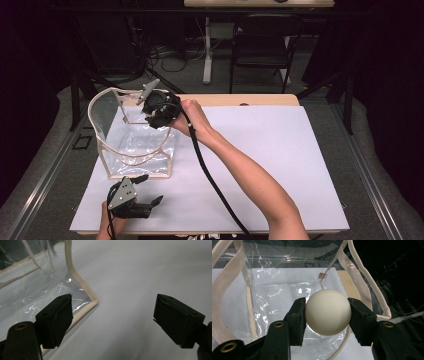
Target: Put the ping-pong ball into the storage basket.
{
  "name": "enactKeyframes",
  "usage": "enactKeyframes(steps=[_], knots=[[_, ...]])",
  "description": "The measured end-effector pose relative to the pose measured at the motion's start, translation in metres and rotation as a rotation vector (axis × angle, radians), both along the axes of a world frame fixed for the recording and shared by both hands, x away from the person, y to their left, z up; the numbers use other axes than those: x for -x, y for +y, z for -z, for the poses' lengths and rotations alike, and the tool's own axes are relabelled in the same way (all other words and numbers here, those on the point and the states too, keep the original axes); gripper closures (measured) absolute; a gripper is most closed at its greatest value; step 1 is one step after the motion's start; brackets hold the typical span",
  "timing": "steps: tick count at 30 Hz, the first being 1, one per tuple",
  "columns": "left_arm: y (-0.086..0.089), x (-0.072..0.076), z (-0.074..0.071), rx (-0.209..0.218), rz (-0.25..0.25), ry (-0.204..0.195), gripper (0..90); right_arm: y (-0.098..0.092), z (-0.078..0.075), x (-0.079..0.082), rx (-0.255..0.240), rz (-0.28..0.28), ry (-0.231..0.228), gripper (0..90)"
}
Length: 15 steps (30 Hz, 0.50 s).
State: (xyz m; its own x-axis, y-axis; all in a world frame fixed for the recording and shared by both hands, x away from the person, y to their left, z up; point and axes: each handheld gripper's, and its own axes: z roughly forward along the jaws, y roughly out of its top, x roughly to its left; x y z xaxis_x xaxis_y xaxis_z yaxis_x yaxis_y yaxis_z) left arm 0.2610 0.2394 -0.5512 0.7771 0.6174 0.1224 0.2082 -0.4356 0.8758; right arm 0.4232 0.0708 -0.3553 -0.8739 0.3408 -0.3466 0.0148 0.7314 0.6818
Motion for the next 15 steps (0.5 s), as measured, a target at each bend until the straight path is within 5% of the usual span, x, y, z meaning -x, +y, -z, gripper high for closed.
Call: enactKeyframes(steps=[15], knots=[[0.000, 0.000, 0.000, 0.001, 0.000, 0.000, 16.2, 0.013, 0.009, 0.003, 0.031, -0.013, 0.022, 50.7]])
